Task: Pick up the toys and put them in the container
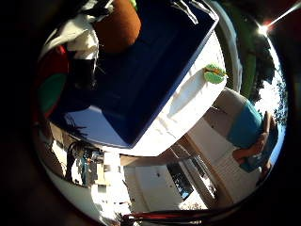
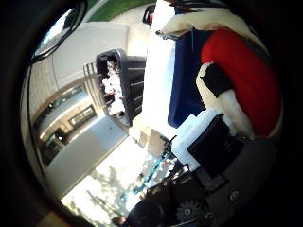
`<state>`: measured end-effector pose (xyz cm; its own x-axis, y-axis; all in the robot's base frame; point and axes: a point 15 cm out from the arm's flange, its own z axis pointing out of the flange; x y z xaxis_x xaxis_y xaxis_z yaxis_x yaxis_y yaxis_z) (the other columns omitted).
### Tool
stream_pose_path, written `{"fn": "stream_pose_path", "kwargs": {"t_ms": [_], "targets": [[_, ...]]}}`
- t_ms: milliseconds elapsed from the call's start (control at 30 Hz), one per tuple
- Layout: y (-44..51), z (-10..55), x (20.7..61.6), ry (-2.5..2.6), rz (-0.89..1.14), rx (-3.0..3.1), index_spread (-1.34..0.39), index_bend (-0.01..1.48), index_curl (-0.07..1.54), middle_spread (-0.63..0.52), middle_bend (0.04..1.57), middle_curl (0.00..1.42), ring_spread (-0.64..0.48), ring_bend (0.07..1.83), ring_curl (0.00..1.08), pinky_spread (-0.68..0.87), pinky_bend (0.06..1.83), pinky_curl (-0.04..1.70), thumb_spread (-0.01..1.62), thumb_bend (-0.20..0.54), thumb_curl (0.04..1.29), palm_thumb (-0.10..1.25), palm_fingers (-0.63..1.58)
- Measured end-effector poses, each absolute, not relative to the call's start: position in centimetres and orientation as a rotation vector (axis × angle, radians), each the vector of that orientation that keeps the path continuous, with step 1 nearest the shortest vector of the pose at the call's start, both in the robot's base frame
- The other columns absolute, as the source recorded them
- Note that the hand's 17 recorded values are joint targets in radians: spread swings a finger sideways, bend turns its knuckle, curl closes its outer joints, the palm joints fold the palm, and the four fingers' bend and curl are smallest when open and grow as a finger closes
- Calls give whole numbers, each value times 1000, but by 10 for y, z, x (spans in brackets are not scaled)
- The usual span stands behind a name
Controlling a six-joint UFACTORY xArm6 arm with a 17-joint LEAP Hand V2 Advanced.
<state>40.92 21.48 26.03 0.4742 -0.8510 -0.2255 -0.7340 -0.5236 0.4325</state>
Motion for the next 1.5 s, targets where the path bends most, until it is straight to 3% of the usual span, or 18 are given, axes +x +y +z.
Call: {"fn": "stream_pose_path", "kwargs": {"t_ms": [33, 67, 100, 167, 200, 333, 433, 700, 1067, 1300, 1500], "targets": [[213, 264, 411, -1354, -609, 2466, -717, 778, -3, -216, 617, 1011, 4, 1271, 744, 239, 1355, 831, 1248, -37, 584, 792, 128], [212, 266, 412, -1354, -611, 2476, -643, 779, 29, -146, 444, 938, 68, 1039, 689, 272, 1280, 823, 1239, -48, 570, 767, -351], [201, 276, 416, -1372, -614, 2492, -673, 721, 8, -109, 380, 907, 108, 935, 675, 289, 1226, 802, 1210, -68, 550, 735, -588], [196, 279, 418, -1376, -615, 2499, -618, 648, -8, -51, 283, 832, 158, 816, 598, 316, 1157, 732, 1191, -78, 513, 676, -507], [195, 279, 418, -1379, -615, 2499, -593, 610, -15, -26, 241, 800, 179, 763, 554, 331, 1123, 696, 1149, -147, 475, 538, -466], [181, 288, 424, -1409, -608, 2513, -487, 431, -1, 83, 103, 644, 266, 584, 400, 396, 959, 559, 1090, -78, 406, 412, -296], [167, 303, 431, -1458, -581, 2531, -426, 324, 20, 131, 90, 530, 301, 509, 353, 435, 871, 491, 1067, -47, 370, 386, -211], [111, 334, 479, -1669, -360, 2608, -357, 234, 119, 113, 133, 375, 311, 427, 320, 466, 701, 388, 1036, -46, 310, 290, -73], [-49, 338, 575, -1666, 315, 2491, -353, 280, 230, 67, 162, 325, 265, 352, 306, 414, 465, 291, 1054, -35, 281, 237, -3], [-112, 291, 605, -1571, 407, 2395, -233, 192, 249, 55, 181, 323, 258, 327, 302, 414, 443, 273, 1050, -31, 277, 227, 82], [-130, 242, 611, -1528, 362, 2350, -145, 171, 264, 65, 161, 313, 272, 322, 308, 461, 541, 292, 1007, -44, 274, 185, 146]]}}
